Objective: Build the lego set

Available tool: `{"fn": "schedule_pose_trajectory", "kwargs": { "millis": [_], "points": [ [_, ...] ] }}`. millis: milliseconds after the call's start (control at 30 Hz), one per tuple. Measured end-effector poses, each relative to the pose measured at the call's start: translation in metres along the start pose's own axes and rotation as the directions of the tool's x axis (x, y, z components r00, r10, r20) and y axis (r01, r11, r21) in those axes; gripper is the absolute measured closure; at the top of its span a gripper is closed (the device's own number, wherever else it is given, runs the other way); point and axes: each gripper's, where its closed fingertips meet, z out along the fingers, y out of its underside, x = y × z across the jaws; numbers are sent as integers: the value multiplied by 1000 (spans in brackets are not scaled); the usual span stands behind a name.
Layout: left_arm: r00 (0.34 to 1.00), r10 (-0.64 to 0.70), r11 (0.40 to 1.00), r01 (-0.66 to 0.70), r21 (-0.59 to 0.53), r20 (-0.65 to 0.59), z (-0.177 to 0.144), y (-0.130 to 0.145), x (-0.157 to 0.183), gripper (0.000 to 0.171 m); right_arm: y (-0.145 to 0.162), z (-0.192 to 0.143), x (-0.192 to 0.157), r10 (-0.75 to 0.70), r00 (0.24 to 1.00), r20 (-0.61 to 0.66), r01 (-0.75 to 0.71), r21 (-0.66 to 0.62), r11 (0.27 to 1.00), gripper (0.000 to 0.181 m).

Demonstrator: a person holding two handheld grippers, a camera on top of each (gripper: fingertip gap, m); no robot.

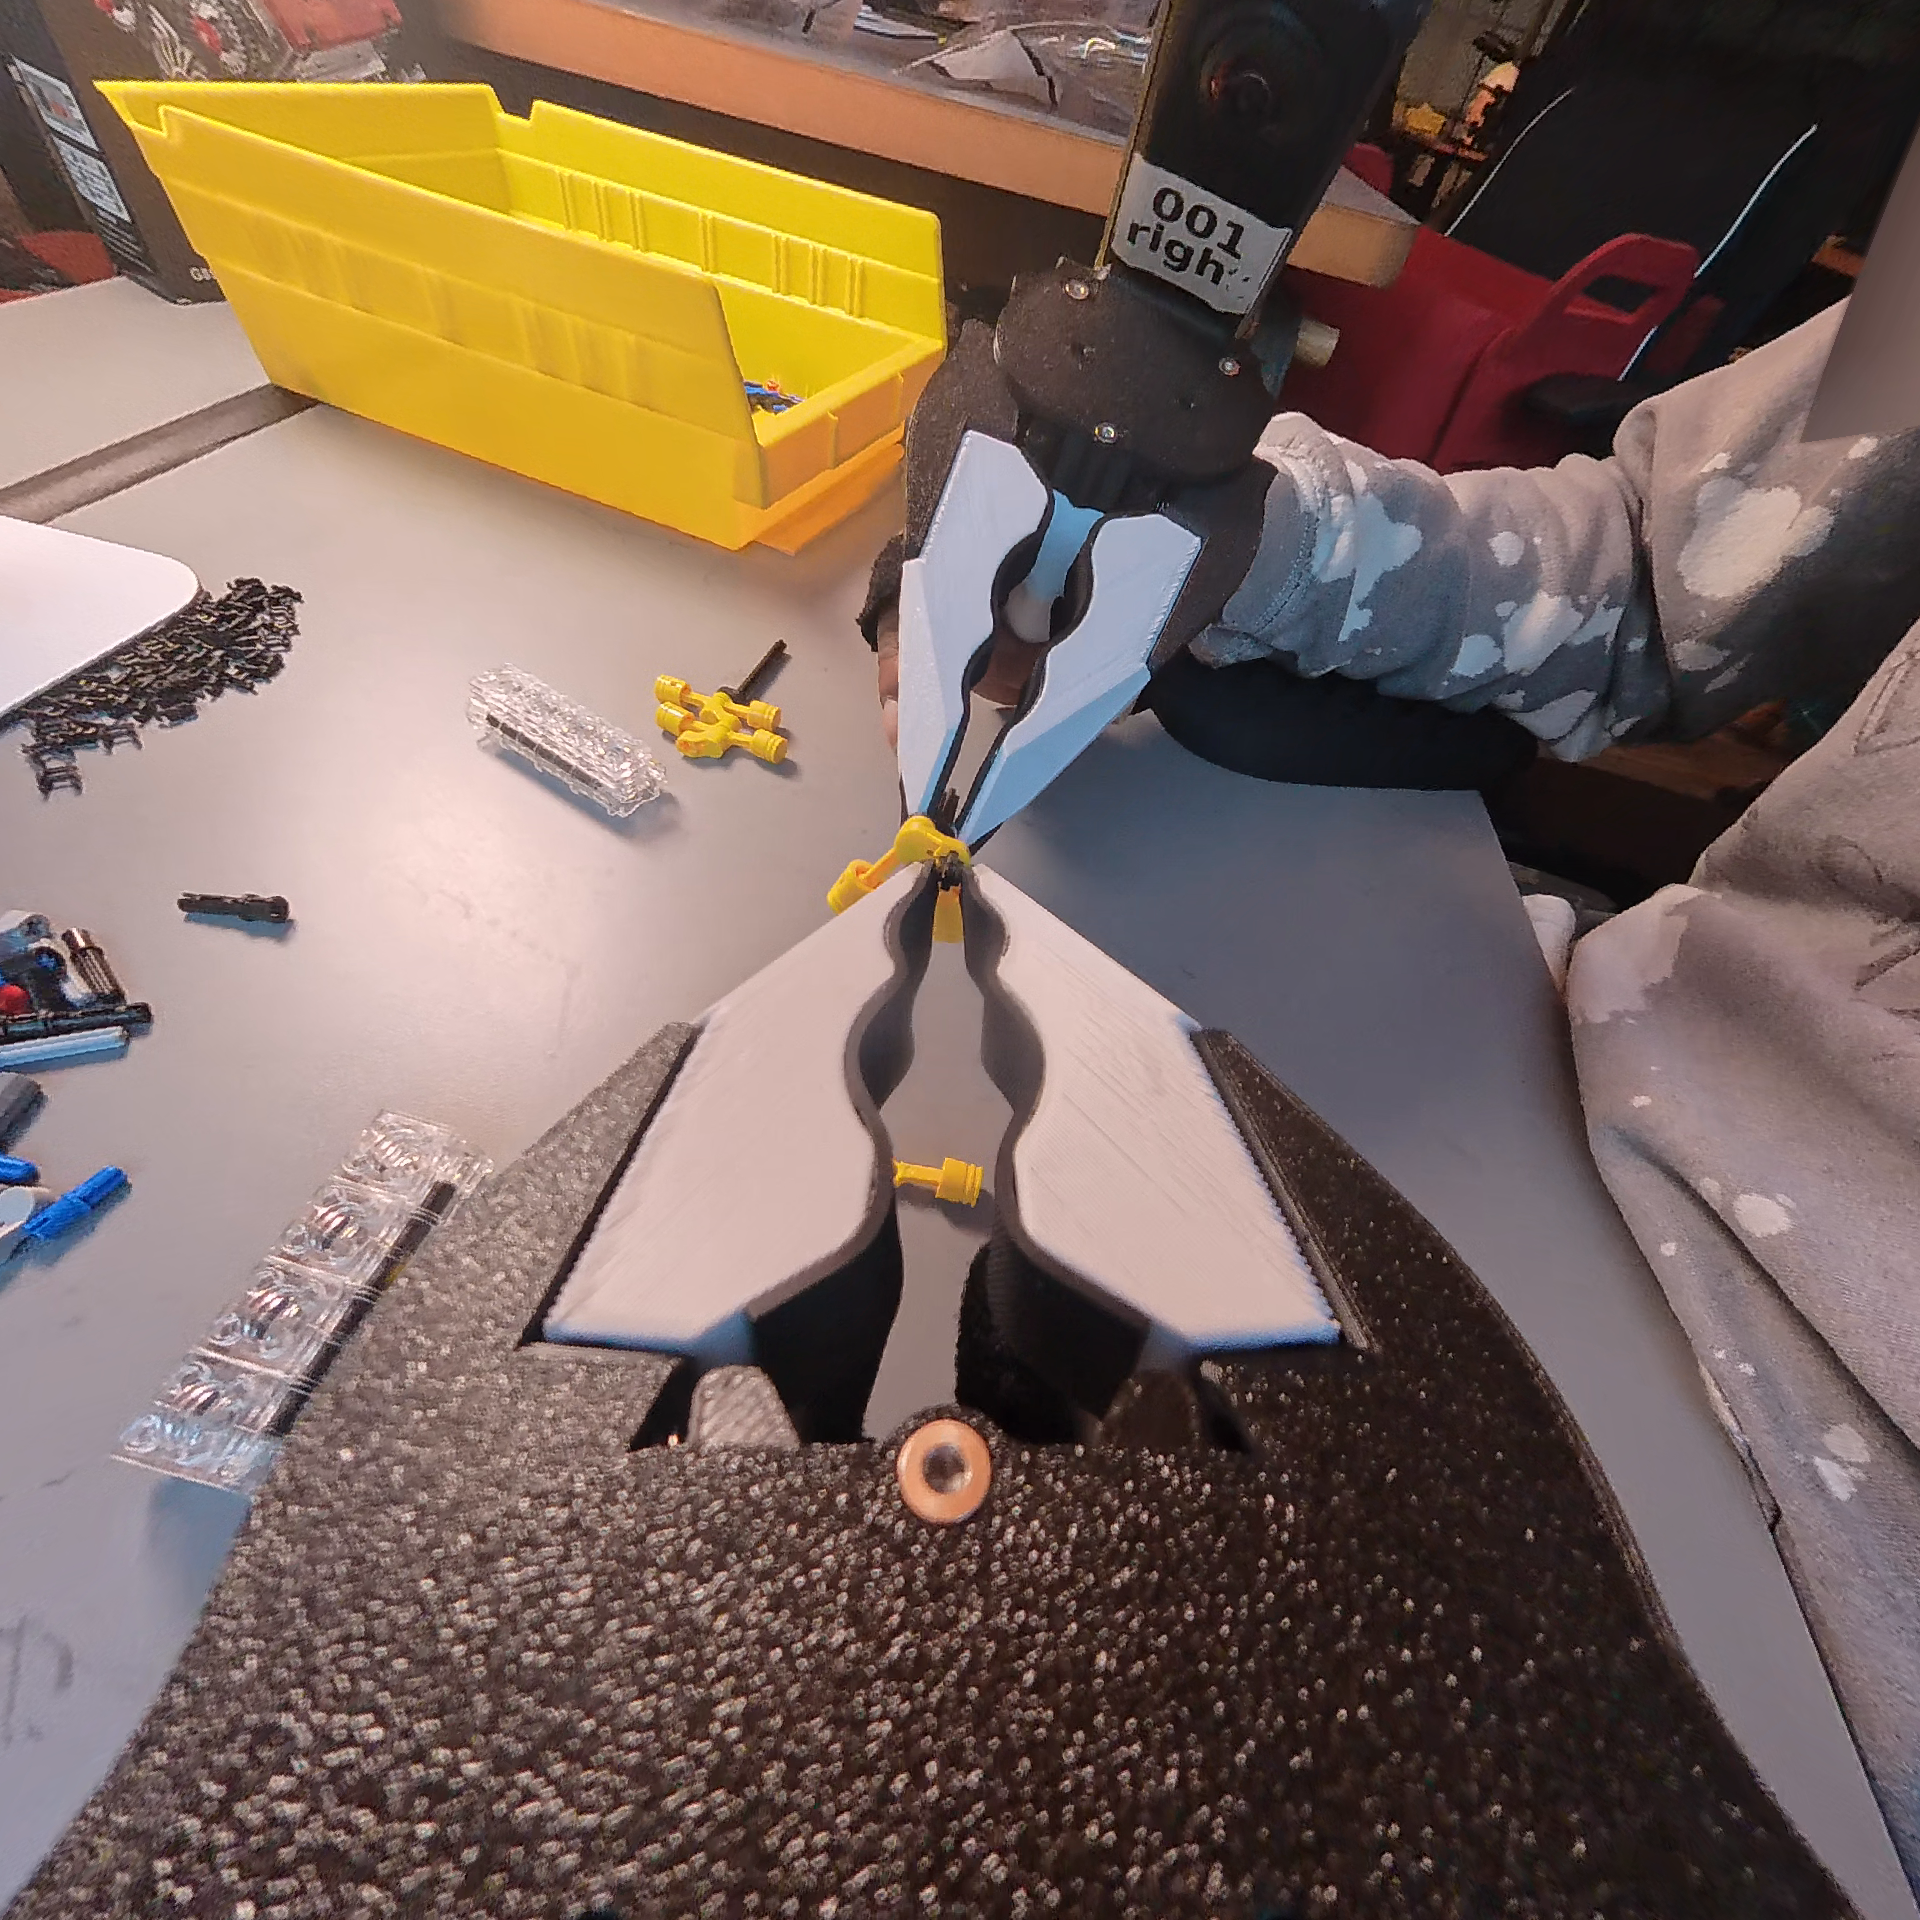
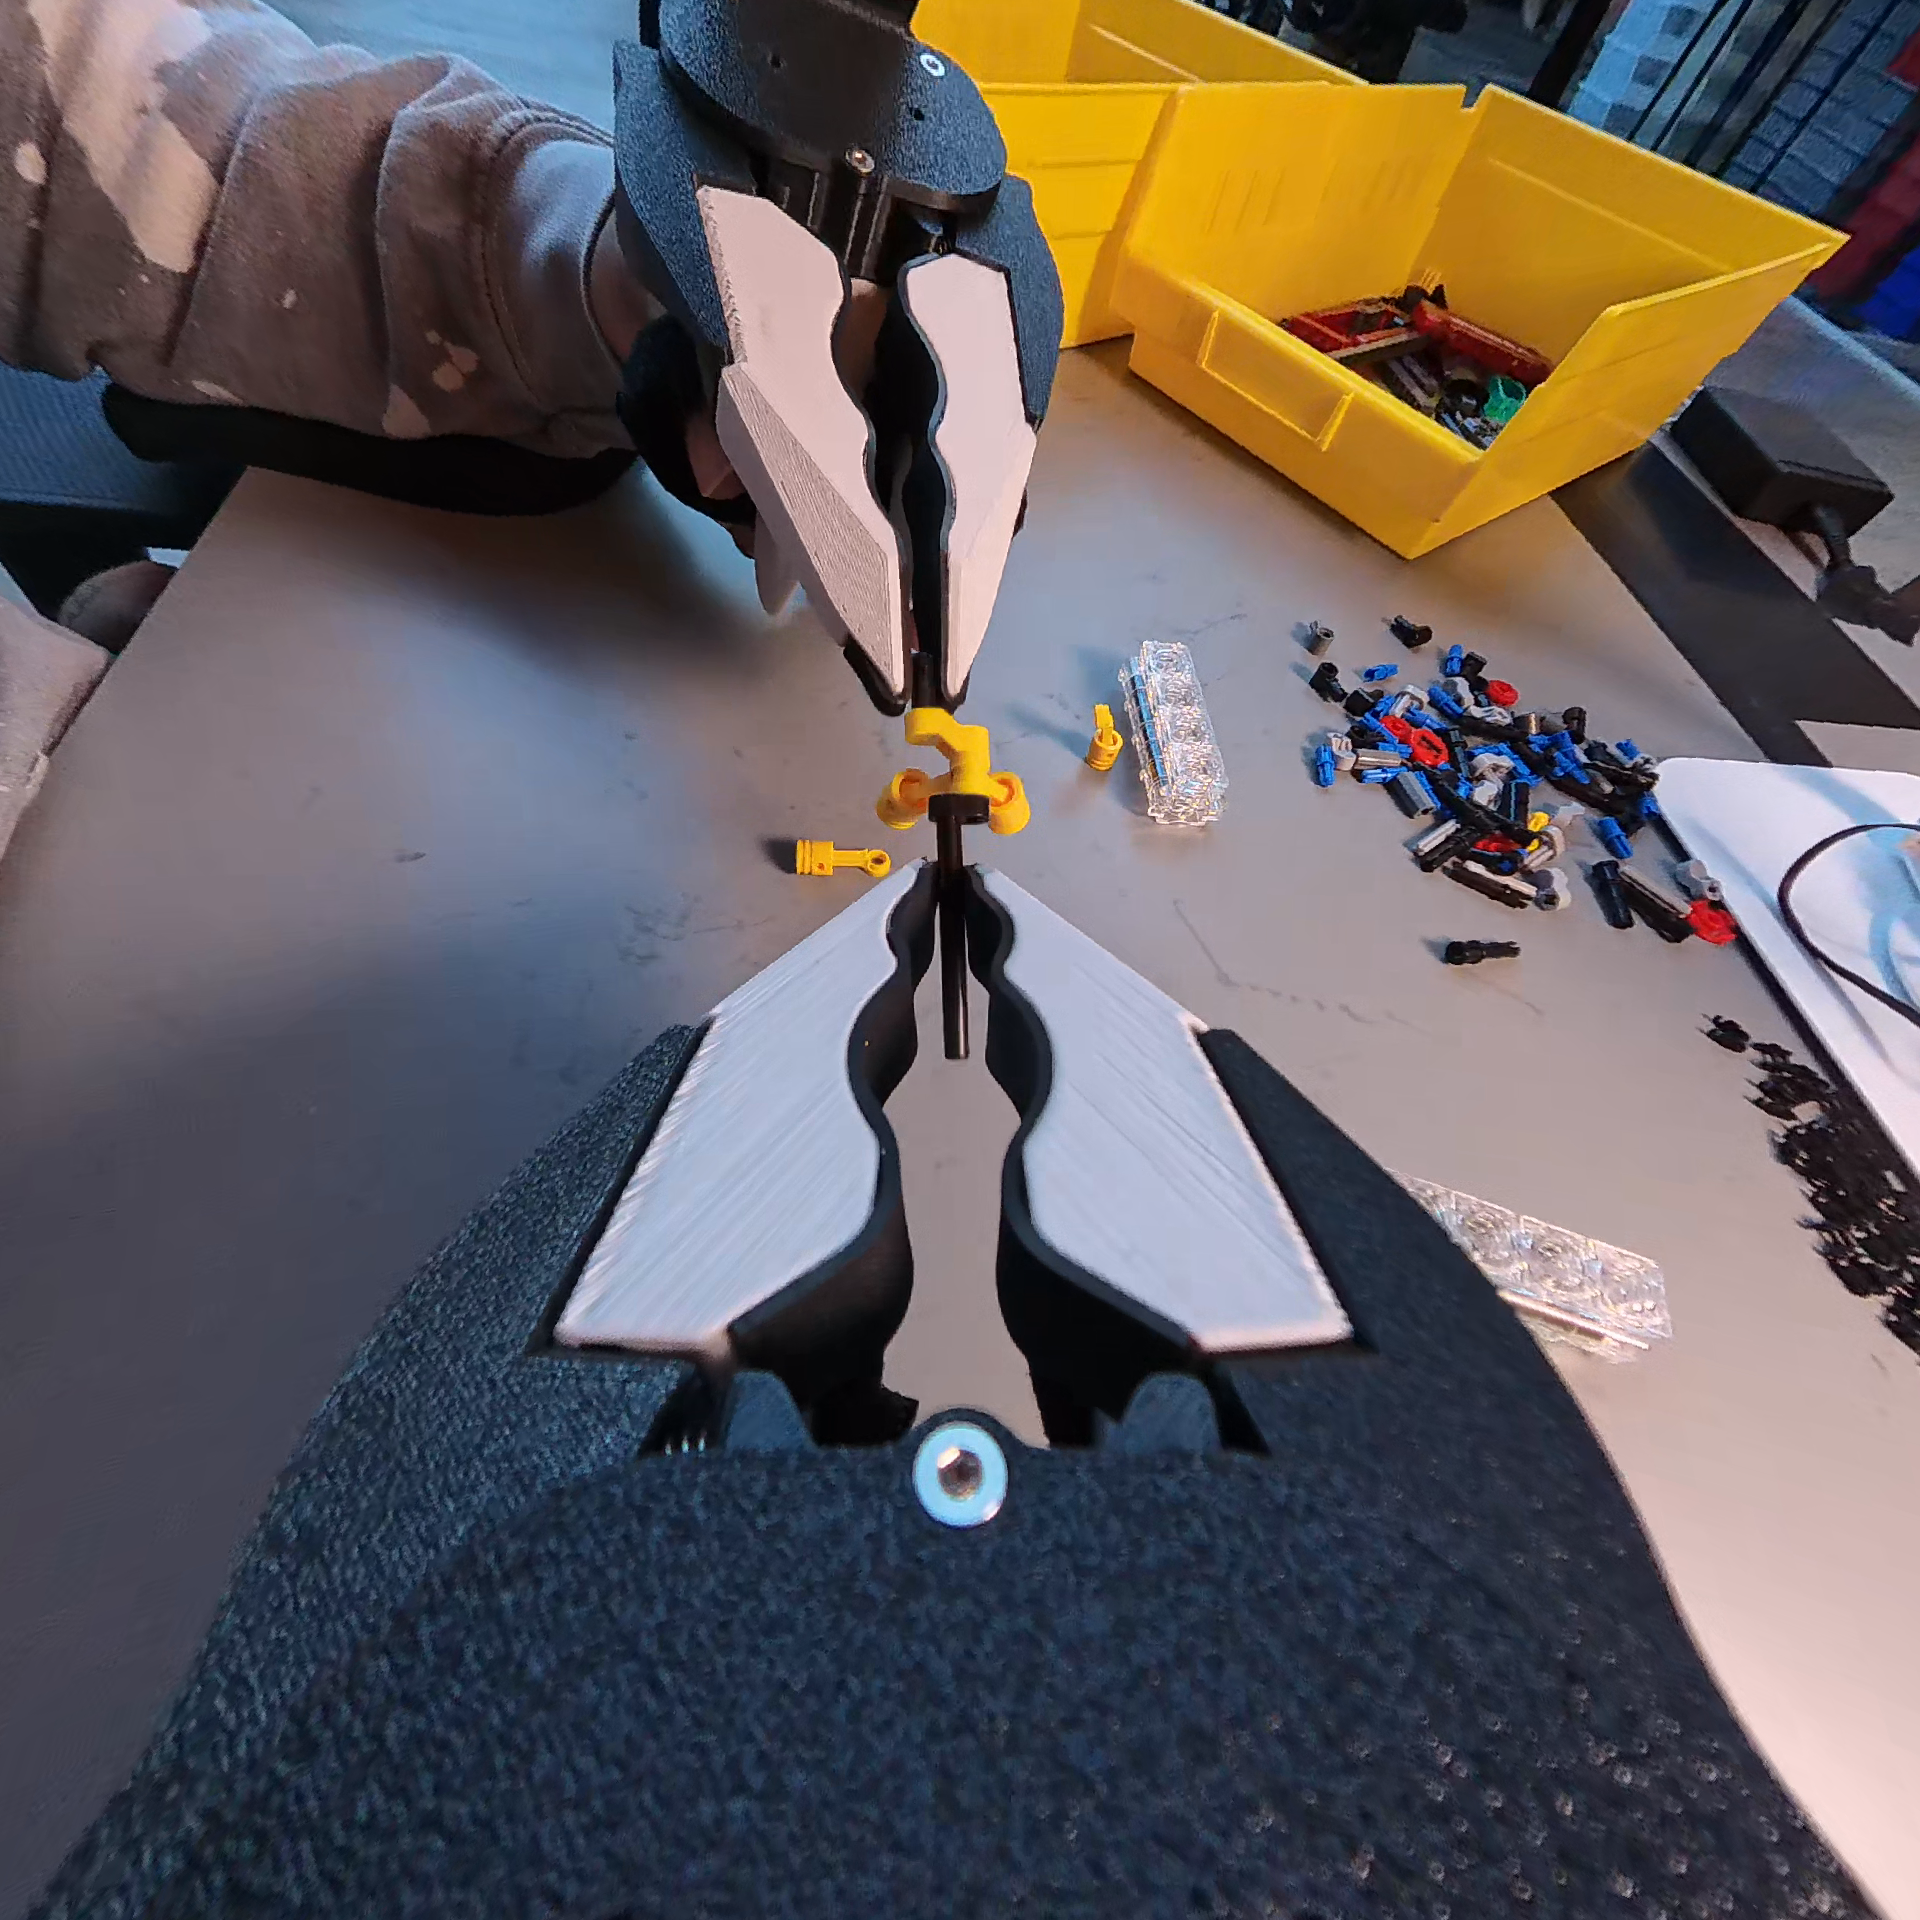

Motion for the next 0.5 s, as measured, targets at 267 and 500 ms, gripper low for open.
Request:
{"fn": "schedule_pose_trajectory", "kwargs": {
  "millis": [267, 500],
  "points": [
    [1000, -18, 1000, 18, 7, 2, -1, -1, -2, 167, -3, -5, 1, 14, 1000, 12, -14, 21, 1000, 177],
    [991, -55, 993, 67, -94, 125, -19, 9, -26, 158, 8, -13, 14, 2, 999, -46, -3, -25, 1000, 177]
  ]
}}
